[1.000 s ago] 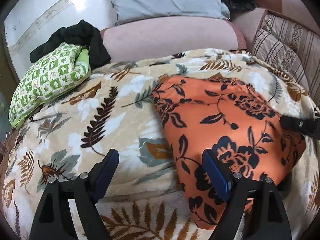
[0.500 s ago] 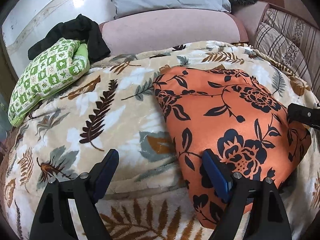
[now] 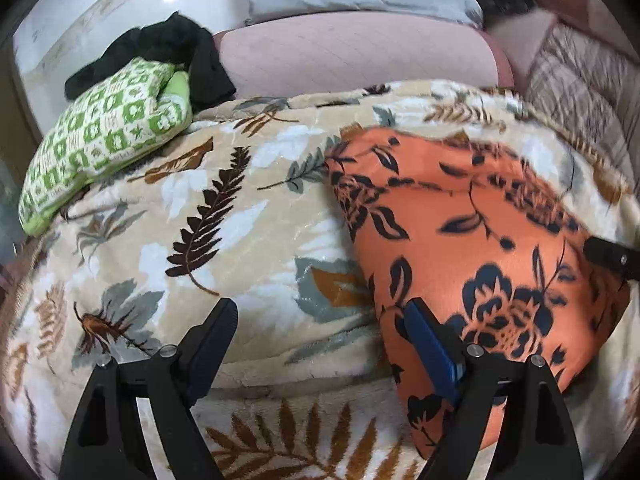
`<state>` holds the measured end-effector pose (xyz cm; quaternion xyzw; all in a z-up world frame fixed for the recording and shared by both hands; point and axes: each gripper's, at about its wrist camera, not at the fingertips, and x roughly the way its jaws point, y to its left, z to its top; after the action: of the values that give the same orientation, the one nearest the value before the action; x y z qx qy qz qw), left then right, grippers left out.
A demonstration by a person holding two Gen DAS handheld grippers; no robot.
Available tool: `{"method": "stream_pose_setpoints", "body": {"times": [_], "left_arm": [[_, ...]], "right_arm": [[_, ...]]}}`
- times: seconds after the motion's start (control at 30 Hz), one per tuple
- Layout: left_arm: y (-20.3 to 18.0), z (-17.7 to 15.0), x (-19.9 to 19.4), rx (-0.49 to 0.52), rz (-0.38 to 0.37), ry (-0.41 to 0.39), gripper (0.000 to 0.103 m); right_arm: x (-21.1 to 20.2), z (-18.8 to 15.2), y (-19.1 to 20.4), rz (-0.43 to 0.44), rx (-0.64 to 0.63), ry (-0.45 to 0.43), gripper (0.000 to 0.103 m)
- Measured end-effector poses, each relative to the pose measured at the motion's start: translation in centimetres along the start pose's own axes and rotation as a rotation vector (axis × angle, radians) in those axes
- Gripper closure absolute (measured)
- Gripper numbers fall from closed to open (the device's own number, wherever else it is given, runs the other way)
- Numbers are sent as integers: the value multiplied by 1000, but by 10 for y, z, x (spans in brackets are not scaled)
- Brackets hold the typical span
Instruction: Fold small clothes
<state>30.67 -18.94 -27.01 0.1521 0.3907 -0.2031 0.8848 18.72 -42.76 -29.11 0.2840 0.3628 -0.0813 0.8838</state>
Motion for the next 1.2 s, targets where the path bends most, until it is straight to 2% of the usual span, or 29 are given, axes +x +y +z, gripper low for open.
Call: {"method": "stream_pose_setpoints", "body": {"times": [0.13, 0.2, 0.23, 0.27, 0.33, 0.4, 0.5, 0.53, 0.63, 0.77, 0.87, 1.07, 1.2], "left_arm": [[13, 3, 5, -63, -5, 24, 17], [12, 1, 10, -54, -4, 37, 17], [6, -1, 15, -18, -1, 59, 17], [-2, -4, 21, 37, 33, 87, 17], [-8, -8, 21, 84, 81, 61, 17], [-8, -7, 18, 92, 84, 53, 17], [-2, -5, 19, 60, 51, 67, 17], [1, -4, 20, 50, 42, 73, 17], [2, -4, 18, 45, 40, 69, 17], [0, 1, -2, 48, 8, 0, 17], [-1, 1, -21, 49, -10, -41, 17], [-4, -15, -79, 5, 9, -94, 17], [-9, -41, -126, -6, 43, -150, 17]], "right_arm": [[-8, 18, -2, 12, 31, -29, 67], [-7, 33, -1, 5, 44, -42, 67], [-2, 46, 2, 1, 43, -41, 67], [6, 58, 5, -4, 36, -21, 67], [27, 80, 11, -18, 46, 33, 67], [53, 96, 12, -28, 95, 106, 67], [112, 106, 6, -168, 119, 253, 67], [124, 105, 4, -187, 118, 279, 62], [129, 107, 7, -211, 99, 257, 57], [94, 101, 19, -202, 74, 224, 56], [52, 80, 29, -220, 17, 181, 56], [-41, 27, 41, -189, -20, 101, 54], [-87, 1, 53, -168, -61, 68, 53]]}}
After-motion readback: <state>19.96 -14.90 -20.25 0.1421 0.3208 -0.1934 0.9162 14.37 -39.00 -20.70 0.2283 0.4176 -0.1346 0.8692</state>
